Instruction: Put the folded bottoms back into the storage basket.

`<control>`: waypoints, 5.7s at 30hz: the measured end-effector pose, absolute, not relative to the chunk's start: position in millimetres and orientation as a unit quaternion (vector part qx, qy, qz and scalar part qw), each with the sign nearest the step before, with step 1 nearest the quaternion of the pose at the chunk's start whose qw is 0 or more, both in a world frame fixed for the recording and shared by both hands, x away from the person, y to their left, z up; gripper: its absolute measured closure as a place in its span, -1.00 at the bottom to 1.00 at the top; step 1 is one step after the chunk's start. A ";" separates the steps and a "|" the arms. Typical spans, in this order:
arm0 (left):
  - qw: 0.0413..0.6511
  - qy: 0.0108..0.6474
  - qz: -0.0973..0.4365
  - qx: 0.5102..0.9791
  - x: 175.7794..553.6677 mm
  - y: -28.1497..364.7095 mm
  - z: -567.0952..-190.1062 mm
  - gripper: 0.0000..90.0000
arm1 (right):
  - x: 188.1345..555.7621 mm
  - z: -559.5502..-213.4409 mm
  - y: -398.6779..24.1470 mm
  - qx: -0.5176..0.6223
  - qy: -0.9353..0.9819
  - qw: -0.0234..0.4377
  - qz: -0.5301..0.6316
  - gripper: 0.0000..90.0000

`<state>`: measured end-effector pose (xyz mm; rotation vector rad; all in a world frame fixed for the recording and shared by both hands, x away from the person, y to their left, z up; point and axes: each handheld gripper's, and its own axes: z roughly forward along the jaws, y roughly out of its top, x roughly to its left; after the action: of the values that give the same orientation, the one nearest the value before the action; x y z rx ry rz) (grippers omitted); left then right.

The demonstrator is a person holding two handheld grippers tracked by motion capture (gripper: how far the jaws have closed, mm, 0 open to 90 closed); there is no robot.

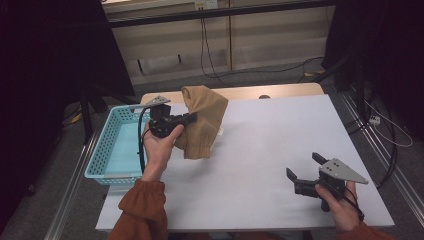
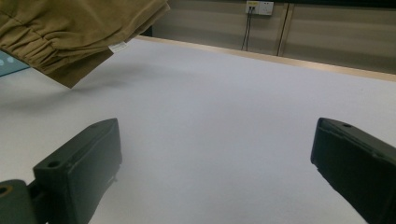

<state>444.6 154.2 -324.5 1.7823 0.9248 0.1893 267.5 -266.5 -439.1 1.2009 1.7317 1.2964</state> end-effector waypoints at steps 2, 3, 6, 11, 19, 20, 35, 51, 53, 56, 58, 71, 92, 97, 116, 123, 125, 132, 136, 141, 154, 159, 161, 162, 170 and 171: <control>0.533 0.391 0.079 0.746 443.8 157.8 -322.4 0.91 | 267.3 -438.9 -266.5 0.459 0.661 0.327 0.496 -0.96; 0.534 0.390 0.079 0.746 443.7 158.9 -322.1 0.91 | 267.3 -438.9 -266.6 0.459 0.661 0.327 0.496 -0.96; 0.531 0.389 0.082 0.748 441.5 162.0 -319.9 0.91 | 267.4 -438.9 -266.4 0.458 0.661 0.328 0.496 -0.96; 0.531 0.387 0.085 0.749 438.6 166.1 -314.8 0.91 | 267.5 -438.9 -266.4 0.459 0.661 0.328 0.495 -0.96; 0.544 0.387 0.084 0.740 435.8 177.5 -304.9 0.91 | 266.4 -438.2 -266.9 0.459 0.660 0.329 0.496 -0.96; 0.545 0.387 0.084 0.739 435.1 179.6 -303.3 0.91 | 266.1 -438.0 -267.0 0.459 0.660 0.328 0.496 -0.96; 0.558 0.378 0.087 0.733 428.6 200.0 -286.0 0.91 | 266.3 -438.3 -266.7 0.458 0.661 0.328 0.496 -0.96; 0.564 0.389 0.104 0.721 424.0 225.9 -275.1 0.91 | 266.1 -438.1 -266.7 0.457 0.661 0.329 0.496 -0.96; 0.563 0.391 0.104 0.721 423.8 228.1 -274.4 0.91 | 266.1 -438.1 -266.7 0.455 0.662 0.329 0.496 -0.96; 0.563 0.391 0.103 0.721 423.0 230.8 -273.1 0.91 | 266.2 -438.1 -266.6 0.456 0.662 0.329 0.496 -0.96; 0.565 0.390 0.105 0.720 422.2 232.9 -271.5 0.91 | 266.3 -438.2 -266.5 0.456 0.662 0.329 0.496 -0.96; 0.571 0.392 0.113 0.713 417.5 250.7 -263.0 0.91 | 266.3 -438.0 -266.5 0.455 0.662 0.330 0.495 -0.96; 0.571 0.408 0.126 0.702 411.0 280.6 -254.0 0.91 | 266.0 -437.8 -266.5 0.455 0.662 0.330 0.496 -0.96; 0.573 0.412 0.130 0.696 408.4 290.3 -252.1 0.91 | 265.6 -437.6 -266.6 0.454 0.662 0.330 0.497 -0.96; 0.561 0.439 0.146 0.687 405.0 312.3 -254.1 0.91 | 265.7 -437.6 -266.3 0.454 0.662 0.330 0.497 -0.96; 0.548 0.454 0.151 0.686 407.4 319.2 -259.0 0.91 | 265.5 -437.5 -266.1 0.454 0.662 0.330 0.497 -0.96; 0.548 0.461 0.151 0.682 408.0 321.6 -260.5 0.91 | 265.5 -437.6 -266.1 0.454 0.663 0.329 0.497 -0.96; 0.542 0.474 0.143 0.679 412.8 328.3 -268.3 0.91 | 265.8 -437.8 -265.7 0.454 0.662 0.329 0.497 -0.96; 0.534 0.485 0.134 0.679 418.2 329.5 -275.9 0.91 | 265.7 -437.7 -265.8 0.454 0.662 0.329 0.497 -0.96; 0.527 0.497 0.126 0.678 424.7 330.5 -285.4 0.91 | 265.7 -437.8 -265.8 0.454 0.662 0.329 0.497 -0.96; 0.504 0.520 0.109 0.681 436.1 333.6 -304.1 0.91 | 265.7 -437.7 -265.9 0.454 0.662 0.330 0.497 -0.96; 0.512 0.527 0.076 0.674 438.5 333.2 -307.5 0.91 | 265.8 -437.9 -265.7 0.454 0.663 0.329 0.496 -0.96; 0.507 0.529 0.074 0.676 439.1 330.2 -307.5 0.91 | 265.9 -437.8 -265.8 0.454 0.663 0.329 0.497 -0.96; 0.499 0.532 0.078 0.680 440.3 328.9 -308.2 0.91 | 265.9 -437.8 -265.7 0.454 0.663 0.329 0.497 -0.96; 0.481 0.548 0.067 0.681 450.4 329.3 -325.8 0.91 | 266.0 -437.8 -265.9 0.454 0.663 0.329 0.497 -0.96; 0.480 0.548 0.065 0.682 451.2 329.1 -327.3 0.91 | 266.0 -437.9 -265.8 0.454 0.663 0.329 0.496 -0.96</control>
<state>451.2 329.1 -327.3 1.6632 1.3377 0.1596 266.0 -265.8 -437.9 1.1879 1.7351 1.2992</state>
